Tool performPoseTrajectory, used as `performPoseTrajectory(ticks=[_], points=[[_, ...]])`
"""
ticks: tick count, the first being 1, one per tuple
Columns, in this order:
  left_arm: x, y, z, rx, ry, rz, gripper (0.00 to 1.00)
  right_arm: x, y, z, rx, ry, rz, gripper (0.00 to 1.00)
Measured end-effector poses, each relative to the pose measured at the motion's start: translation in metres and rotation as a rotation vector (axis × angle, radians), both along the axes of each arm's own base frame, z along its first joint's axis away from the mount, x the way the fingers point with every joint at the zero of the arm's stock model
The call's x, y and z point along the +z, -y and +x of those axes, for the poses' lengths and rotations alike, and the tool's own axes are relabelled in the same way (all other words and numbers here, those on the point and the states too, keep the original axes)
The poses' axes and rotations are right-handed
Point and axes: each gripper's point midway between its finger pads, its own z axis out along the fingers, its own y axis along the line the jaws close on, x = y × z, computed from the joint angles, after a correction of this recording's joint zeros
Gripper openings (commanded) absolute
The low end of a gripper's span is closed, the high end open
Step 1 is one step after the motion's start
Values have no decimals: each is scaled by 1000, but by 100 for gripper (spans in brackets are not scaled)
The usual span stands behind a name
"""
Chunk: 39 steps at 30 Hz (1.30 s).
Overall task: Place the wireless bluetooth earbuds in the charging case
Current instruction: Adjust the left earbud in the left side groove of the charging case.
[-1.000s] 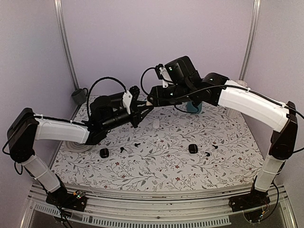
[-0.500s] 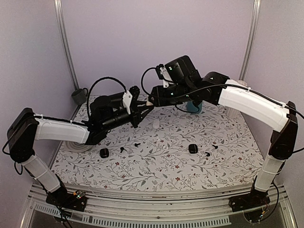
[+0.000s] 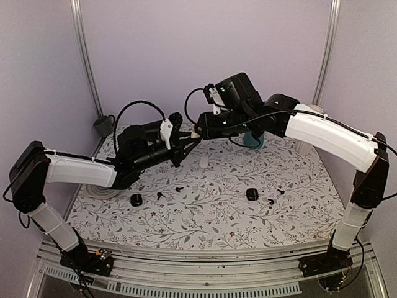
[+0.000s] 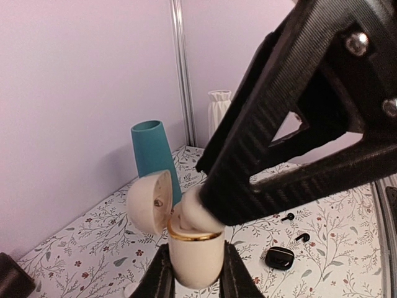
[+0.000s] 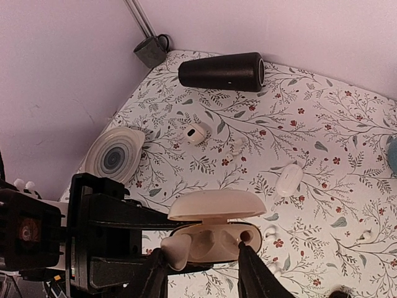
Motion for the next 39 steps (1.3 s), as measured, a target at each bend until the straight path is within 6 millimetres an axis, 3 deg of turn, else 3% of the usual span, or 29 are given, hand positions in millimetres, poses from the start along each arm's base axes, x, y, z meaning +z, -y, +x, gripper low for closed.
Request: performPoseTrajectory(ticks=[25,39], points=[[-2,0,-1,-5,-12,3,0,-2,-3,0,20,7,5,26],[-2,1,-7,-88,-42,-13,0,-1,-6,-4,58,18,-7,25]])
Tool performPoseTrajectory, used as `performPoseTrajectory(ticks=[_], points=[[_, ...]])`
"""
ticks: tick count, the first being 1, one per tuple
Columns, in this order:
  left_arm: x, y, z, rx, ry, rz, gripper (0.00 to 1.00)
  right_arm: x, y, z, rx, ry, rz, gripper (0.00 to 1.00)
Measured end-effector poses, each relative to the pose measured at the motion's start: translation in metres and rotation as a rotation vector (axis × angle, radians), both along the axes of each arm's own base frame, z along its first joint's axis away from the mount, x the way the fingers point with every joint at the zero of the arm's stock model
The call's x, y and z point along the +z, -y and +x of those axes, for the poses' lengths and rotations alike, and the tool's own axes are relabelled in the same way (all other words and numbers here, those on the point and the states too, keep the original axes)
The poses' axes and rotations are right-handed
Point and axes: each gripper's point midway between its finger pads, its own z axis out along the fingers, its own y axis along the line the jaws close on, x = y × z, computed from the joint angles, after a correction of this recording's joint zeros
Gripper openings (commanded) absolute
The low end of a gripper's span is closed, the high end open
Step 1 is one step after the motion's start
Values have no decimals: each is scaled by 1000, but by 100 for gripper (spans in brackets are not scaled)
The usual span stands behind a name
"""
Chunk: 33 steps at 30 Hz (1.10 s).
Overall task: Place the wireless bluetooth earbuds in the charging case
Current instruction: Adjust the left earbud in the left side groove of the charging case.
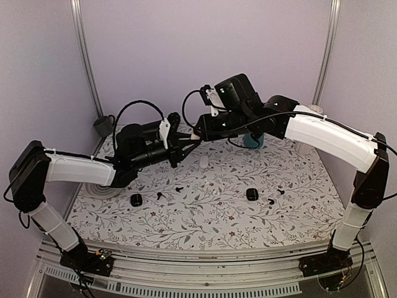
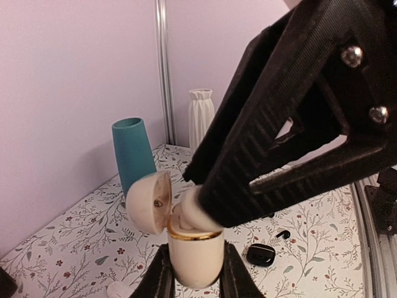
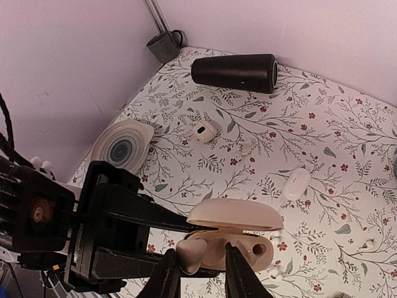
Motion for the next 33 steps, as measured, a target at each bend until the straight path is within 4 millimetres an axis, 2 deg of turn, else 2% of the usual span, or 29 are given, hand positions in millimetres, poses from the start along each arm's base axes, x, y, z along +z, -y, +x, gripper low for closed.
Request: performPoseTrajectory(ticks=[33], points=[[18,-3,-27,-263,-110,-114,0,16,1,-21,85,32,24,24]])
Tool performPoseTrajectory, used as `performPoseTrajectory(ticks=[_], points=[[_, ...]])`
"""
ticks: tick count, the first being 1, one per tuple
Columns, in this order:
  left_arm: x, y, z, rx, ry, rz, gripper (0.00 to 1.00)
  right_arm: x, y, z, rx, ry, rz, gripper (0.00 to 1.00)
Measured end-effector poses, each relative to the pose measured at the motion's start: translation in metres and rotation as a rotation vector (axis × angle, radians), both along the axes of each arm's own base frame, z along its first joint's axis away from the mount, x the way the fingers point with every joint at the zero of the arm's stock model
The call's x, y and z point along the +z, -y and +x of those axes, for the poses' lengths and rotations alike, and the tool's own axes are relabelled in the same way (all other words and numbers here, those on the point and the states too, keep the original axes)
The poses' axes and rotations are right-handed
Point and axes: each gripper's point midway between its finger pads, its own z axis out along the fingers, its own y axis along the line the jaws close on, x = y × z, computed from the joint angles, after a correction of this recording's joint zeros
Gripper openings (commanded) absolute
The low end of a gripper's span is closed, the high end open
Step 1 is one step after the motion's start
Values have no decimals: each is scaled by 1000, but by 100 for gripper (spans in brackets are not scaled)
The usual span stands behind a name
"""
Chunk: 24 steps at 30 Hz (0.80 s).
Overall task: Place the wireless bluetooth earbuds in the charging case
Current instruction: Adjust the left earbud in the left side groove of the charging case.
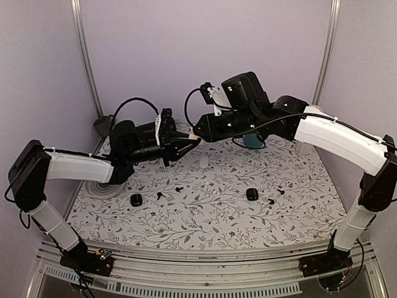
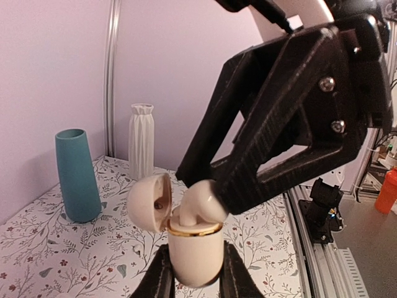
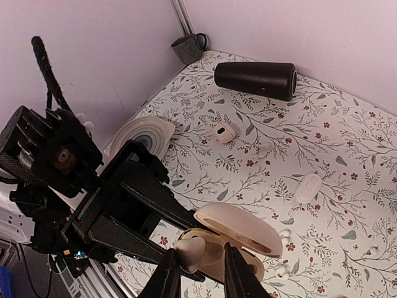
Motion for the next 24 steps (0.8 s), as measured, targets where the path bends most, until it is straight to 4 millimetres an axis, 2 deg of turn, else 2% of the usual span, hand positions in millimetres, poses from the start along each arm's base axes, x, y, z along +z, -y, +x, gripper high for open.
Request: performPoseTrajectory(ticks=[24], points=[[3,0,-6,-50,-22,-18,0,1,3,-5,4,1,0,25]])
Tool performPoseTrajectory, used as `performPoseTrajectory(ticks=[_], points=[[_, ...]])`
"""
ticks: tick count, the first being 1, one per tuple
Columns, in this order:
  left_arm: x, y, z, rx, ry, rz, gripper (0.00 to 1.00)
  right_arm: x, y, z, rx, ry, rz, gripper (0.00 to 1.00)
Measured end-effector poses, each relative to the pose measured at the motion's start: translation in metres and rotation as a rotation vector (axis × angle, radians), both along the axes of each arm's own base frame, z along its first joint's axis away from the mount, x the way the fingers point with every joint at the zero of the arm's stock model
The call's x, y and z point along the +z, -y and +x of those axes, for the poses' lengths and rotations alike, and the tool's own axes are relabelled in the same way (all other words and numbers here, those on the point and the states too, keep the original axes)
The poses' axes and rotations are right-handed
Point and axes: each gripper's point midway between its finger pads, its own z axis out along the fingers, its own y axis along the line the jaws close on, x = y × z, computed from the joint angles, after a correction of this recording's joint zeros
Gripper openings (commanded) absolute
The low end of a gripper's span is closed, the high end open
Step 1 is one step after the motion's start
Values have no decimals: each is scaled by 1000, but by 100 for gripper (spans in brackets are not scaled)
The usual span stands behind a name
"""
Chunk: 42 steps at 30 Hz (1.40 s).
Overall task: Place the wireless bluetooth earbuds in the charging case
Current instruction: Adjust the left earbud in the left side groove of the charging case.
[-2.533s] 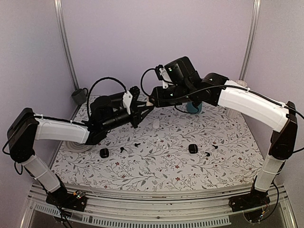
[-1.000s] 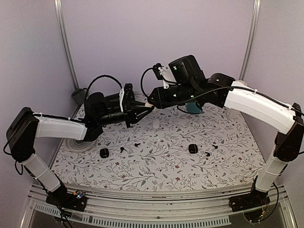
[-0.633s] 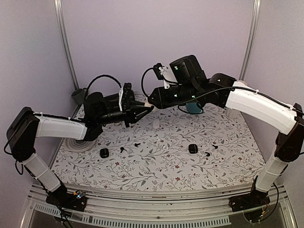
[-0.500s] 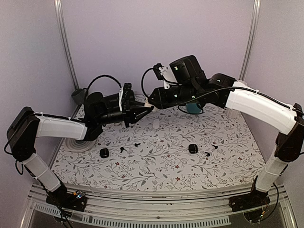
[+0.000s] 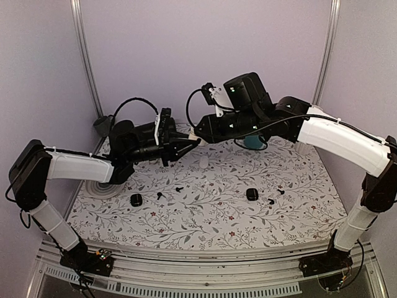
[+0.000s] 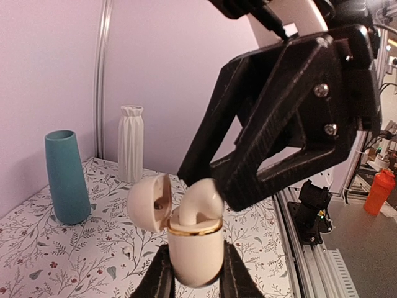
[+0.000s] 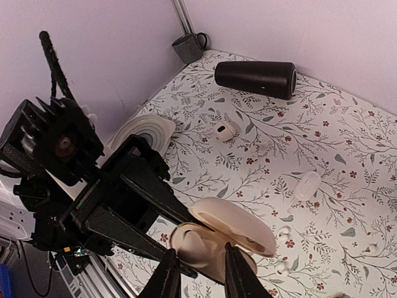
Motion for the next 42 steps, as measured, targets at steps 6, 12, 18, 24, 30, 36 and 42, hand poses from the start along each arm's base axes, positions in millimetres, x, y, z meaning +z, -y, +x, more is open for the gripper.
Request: performPoseTrajectory(ticks=[6,12,18,24,30,36,42], points=[[6,-1,-4,-21,28,-16,0,-5,11,9,-51,10,-26,25],[8,-1,-4,-24,34,-24,0,-9,15,12,-73,15,-42,25],[10,-1,-5,-23,47,-26,0,-7,17,10,-70,17,-34,25],[12,-3,-2,6,94,-31,0,-3,18,9,-66,20,-23,26],[12,-5,2,76,181,-35,0,7,19,4,-44,17,14,26],[12,-3,4,148,252,-20,0,16,13,-2,-14,2,71,26],[19,-6,4,192,307,-18,0,16,12,-2,-18,-11,82,25]])
